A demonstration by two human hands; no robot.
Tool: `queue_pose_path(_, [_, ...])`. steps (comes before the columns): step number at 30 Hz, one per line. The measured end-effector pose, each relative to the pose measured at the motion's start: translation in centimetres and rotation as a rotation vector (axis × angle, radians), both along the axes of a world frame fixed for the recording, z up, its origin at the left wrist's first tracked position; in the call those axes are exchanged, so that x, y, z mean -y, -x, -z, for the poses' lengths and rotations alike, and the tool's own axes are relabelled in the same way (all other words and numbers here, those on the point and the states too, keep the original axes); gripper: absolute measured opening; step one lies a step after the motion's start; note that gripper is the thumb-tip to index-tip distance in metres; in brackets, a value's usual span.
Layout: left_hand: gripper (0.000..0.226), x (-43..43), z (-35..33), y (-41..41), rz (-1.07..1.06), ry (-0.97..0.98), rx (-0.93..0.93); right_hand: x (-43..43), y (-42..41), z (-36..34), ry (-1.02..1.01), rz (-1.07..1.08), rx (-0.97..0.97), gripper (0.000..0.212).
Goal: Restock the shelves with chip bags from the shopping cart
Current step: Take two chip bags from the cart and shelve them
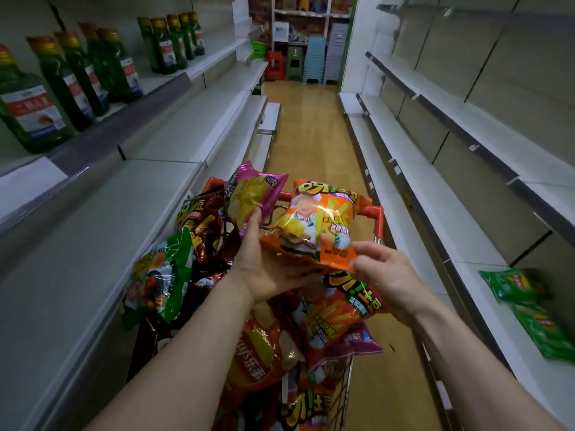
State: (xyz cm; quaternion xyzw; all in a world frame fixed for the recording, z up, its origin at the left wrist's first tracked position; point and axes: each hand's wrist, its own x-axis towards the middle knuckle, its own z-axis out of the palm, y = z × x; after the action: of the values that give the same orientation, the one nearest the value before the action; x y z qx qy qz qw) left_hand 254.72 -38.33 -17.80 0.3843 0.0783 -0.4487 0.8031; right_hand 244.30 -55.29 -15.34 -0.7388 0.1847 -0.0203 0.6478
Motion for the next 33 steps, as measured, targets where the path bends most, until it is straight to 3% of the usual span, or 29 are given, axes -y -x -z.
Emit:
queue_pose_path(3, [0.084, -1.7, -0.5, 0.8, 0.048, -0.007, 0.088, 0.3, 0.8, -0.9, -0.029, -0.130, -0.037, 0.025])
queue_pose_path(7, [0.097, -5.2, -1.8, 1.3, 0.153, 0.051, 0.220, 0.4, 0.9, -1.4, 0.023, -0.272, -0.071, 0.021])
queue_pose_path(11, [0.097, -6.7, -3.4, 2.4, 0.143, -0.176, 0.378, -1.3, 0.0, -1.2, 0.102, -0.395, -0.132, 0.020])
queue_pose_path(14, [0.089, -8.1, -2.9, 2.9, 0.093, -0.289, 0.386, -4.1, -1.9, -1.0, -0.070, -0.373, -0.172, 0.070])
queue_pose_path(16, [0.085, -9.1, -3.0, 3.6, 0.081, -0.345, 0.371, -6.0, -3.4, -0.7, -0.149, -0.391, -0.160, 0.082])
queue_pose_path(19, [0.061, -10.9, -2.9, 3.9, -0.017, -0.387, 0.322, -9.3, -5.3, -0.8, -0.144, -0.408, -0.093, 0.044])
queue_pose_path(23, [0.037, -13.3, -4.1, 3.3, -0.171, -0.358, 0.284, -11.6, -9.9, -0.3, -0.161, -0.167, -0.044, 0.029])
queue_pose_path(27, [0.052, -15.3, -3.9, 1.9, -0.323, -0.334, 0.293, -11.7, -14.3, 0.9, 0.077, 0.079, -0.005, 0.020])
queue_pose_path(28, [0.054, -15.6, -3.7, 1.5, -0.340, -0.327, 0.296, -11.8, -15.3, 1.0, 0.143, 0.137, 0.025, 0.023])
queue_pose_path(31, [0.055, -16.2, -3.4, 0.6, -0.356, -0.309, 0.304, -11.5, -18.2, 1.5, 0.343, 0.239, 0.008, 0.080])
queue_pose_path(33, [0.055, -16.4, -3.0, 0.0, -0.365, -0.303, 0.312, -11.4, -19.5, 0.8, 0.443, 0.285, -0.017, 0.091])
